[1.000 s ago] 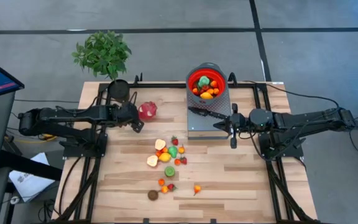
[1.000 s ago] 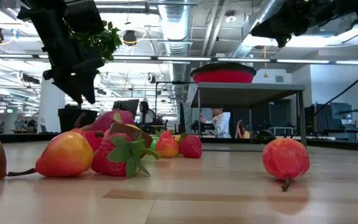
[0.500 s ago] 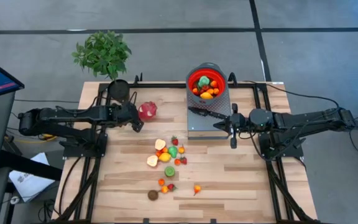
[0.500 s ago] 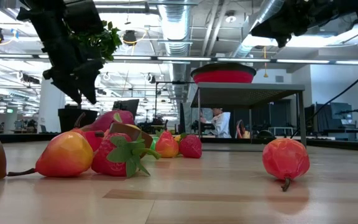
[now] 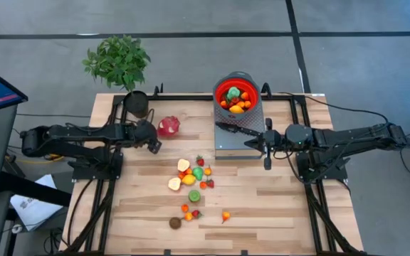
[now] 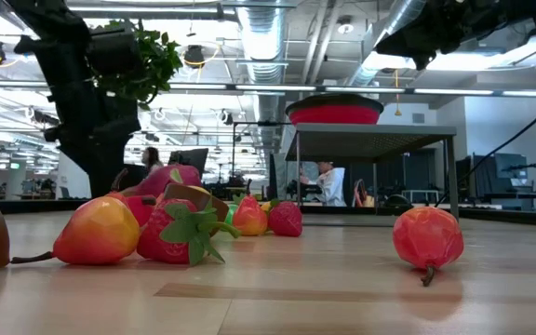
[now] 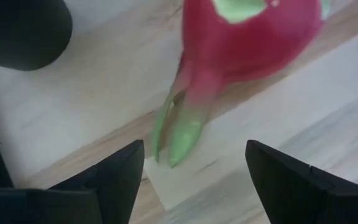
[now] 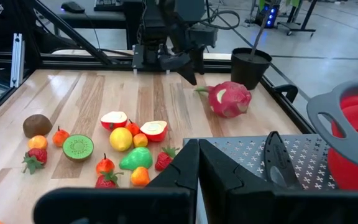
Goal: Pick & Place Fruit
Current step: Put the dragon fruit into the red colander on the shelf
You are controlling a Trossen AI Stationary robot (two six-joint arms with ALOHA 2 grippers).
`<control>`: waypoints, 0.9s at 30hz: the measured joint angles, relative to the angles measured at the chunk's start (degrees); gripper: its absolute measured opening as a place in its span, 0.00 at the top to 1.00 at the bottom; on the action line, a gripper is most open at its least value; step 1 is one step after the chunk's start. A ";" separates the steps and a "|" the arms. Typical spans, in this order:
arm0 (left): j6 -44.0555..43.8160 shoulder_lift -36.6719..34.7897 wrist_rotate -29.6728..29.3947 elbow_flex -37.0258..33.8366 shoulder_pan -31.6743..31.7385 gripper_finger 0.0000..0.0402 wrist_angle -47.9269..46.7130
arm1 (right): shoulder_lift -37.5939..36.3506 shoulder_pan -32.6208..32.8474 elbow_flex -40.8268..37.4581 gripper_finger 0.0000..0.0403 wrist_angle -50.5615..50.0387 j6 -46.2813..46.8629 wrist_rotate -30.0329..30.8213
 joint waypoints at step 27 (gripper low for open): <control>2.20 0.00 -4.08 -7.86 1.19 0.32 13.82 | 0.00 -0.02 0.00 0.99 0.07 0.15 0.01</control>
